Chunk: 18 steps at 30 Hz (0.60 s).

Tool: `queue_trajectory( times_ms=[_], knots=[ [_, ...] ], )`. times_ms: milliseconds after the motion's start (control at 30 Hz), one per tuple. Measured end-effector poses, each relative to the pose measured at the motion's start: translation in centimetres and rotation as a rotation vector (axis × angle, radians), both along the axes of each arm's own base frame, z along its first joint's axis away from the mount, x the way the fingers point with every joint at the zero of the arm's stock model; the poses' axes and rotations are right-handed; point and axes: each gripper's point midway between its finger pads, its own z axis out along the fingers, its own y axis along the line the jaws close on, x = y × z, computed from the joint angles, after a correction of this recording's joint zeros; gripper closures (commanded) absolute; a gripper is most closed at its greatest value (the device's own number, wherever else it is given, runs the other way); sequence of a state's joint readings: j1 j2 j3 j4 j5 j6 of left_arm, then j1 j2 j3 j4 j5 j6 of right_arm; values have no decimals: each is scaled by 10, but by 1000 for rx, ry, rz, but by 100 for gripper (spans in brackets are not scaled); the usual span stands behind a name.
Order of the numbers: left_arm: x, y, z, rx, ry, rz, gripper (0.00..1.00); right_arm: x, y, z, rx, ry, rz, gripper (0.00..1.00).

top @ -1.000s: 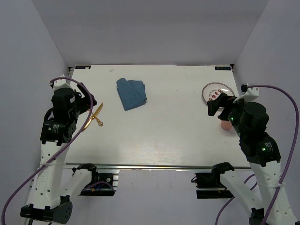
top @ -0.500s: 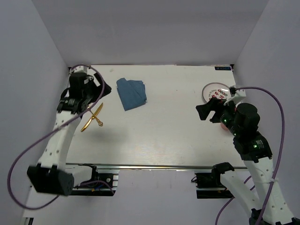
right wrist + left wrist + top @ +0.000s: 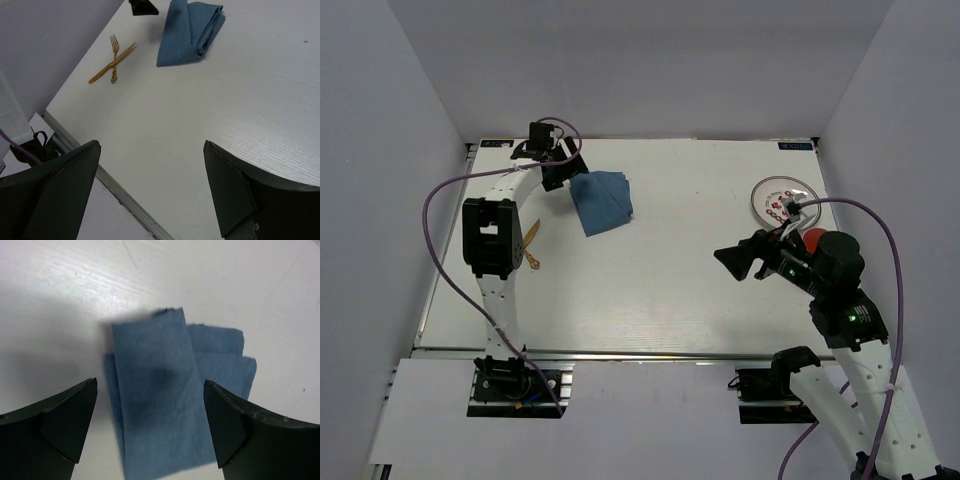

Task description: Set the dinner table for one person

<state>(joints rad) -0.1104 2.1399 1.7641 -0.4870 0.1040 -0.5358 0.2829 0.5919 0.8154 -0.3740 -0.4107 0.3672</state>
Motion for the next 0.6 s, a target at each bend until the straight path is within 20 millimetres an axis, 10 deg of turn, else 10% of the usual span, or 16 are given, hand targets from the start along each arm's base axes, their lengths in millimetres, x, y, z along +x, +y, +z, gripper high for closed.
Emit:
queue_trajectory(
  times_ms=[367,600],
  knots=[
    [31,-7,-55,17,12,-67,12,-17,5,-10,3,7,68,11],
    [46,-15,-44,-8,-74,-112,20,-16,6,-16,0,25,76,11]
  ],
)
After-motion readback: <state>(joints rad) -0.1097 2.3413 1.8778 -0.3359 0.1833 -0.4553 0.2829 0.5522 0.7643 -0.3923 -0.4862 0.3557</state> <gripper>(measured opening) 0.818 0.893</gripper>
